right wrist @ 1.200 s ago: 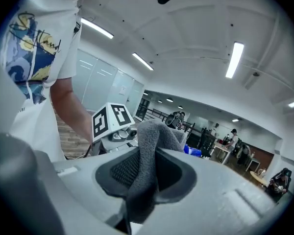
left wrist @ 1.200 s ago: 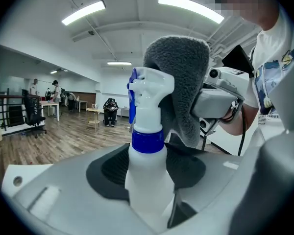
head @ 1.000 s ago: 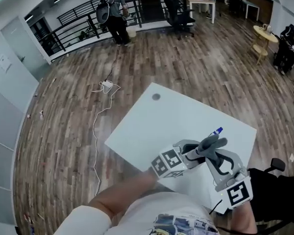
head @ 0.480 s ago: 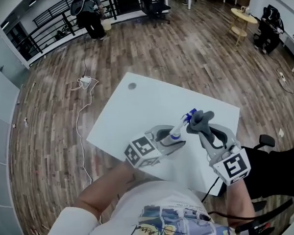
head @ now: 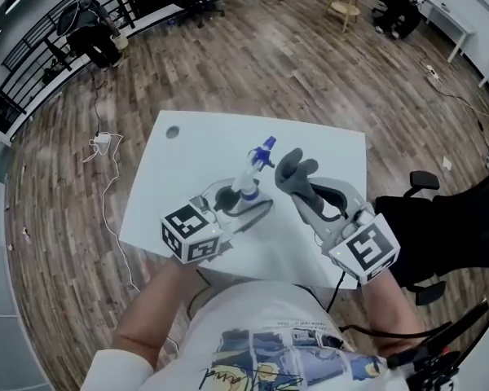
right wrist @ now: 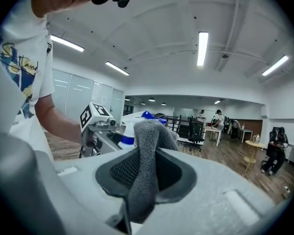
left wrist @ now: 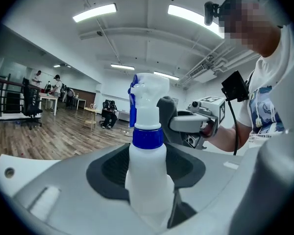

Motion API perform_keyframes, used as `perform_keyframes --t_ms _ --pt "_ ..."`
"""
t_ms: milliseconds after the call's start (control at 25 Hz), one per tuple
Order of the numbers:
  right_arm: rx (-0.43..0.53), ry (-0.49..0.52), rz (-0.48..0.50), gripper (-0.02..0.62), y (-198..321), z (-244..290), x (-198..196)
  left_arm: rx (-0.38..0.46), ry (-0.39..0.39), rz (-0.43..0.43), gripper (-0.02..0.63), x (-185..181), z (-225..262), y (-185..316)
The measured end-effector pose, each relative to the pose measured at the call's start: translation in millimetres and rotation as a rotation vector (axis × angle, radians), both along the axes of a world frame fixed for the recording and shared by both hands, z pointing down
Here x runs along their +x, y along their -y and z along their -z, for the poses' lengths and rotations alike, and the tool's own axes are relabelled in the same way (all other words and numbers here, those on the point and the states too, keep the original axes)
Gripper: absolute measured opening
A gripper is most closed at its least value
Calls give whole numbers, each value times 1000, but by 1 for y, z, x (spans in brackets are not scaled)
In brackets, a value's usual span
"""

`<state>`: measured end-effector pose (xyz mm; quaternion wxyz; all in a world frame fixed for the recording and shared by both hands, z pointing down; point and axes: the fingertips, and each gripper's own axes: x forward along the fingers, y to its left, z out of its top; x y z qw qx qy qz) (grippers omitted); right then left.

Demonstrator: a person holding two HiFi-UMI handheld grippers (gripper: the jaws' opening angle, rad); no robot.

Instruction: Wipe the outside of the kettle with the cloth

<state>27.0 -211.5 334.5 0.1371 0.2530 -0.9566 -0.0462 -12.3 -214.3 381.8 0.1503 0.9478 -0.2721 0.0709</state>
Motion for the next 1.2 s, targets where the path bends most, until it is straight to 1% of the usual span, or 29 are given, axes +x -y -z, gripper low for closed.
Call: perform_keyframes --t_ms 200,320,440,640,840,960,1080,1200 --pt "-61 -19 25 77 -13 -29 -7 17 -73 4 210 -3 16 3" --pt "-71 -54 27 77 -11 -38 -11 6 -126 11 210 -7 35 18" --pt "-84 -77 18 77 -14 -57 -10 10 -158 21 210 -11 44 23" --pt "-126 -133 0 77 -22 -96 -5 42 -157 31 210 -16 58 27" --pt "-171 -221 -8 77 -35 -143 7 56 -165 51 210 -15 67 27" --pt "-197 -250 -23 77 -38 -161 15 61 -165 58 210 -13 68 28" --pt "-189 -245 -47 77 -35 -159 22 63 -180 72 210 -16 64 33" --pt "-140 -193 -71 77 -29 -127 21 50 -173 79 210 -16 57 35"
